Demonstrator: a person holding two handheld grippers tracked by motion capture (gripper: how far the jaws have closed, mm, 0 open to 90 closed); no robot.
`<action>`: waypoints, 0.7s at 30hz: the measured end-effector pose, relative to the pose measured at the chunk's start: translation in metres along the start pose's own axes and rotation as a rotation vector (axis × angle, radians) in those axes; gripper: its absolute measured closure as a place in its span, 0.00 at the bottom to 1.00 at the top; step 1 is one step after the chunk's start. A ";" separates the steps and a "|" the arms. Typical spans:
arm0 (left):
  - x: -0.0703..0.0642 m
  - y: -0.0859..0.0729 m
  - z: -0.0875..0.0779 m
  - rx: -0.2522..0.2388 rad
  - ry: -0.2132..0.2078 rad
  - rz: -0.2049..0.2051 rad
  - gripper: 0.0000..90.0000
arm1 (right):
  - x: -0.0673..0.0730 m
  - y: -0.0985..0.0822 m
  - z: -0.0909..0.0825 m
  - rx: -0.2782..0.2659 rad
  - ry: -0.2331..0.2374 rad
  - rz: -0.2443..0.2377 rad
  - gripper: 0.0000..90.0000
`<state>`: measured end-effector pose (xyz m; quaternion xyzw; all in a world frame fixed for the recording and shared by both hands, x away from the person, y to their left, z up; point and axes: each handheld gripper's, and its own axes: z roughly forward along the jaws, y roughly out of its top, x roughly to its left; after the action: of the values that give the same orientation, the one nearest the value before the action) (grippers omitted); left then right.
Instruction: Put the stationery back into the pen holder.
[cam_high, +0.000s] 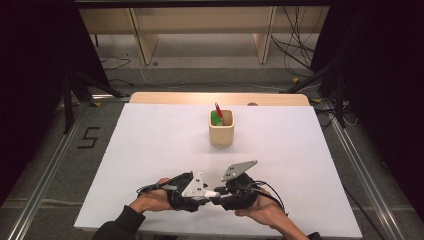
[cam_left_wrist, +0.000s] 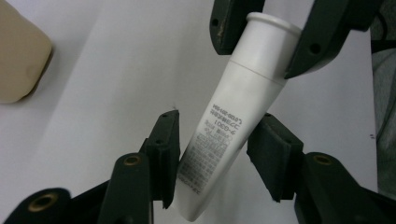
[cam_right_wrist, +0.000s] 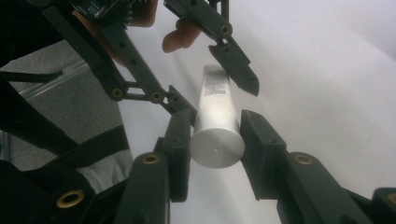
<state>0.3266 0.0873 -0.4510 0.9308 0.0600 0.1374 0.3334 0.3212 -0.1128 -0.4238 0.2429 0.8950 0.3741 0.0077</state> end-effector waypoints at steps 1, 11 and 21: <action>0.000 0.000 0.000 0.001 -0.006 0.006 0.62 | -0.001 0.000 0.000 0.000 0.004 -0.005 0.73; -0.008 0.001 0.002 0.004 -0.033 0.068 0.72 | -0.006 0.002 0.000 0.006 0.052 -0.001 0.72; -0.002 0.001 -0.004 -0.035 -0.017 0.010 0.75 | -0.011 0.009 -0.007 -0.019 0.086 0.048 0.49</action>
<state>0.3231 0.0885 -0.4478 0.9262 0.0500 0.1321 0.3496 0.3339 -0.1165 -0.4144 0.2481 0.8848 0.3926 -0.0376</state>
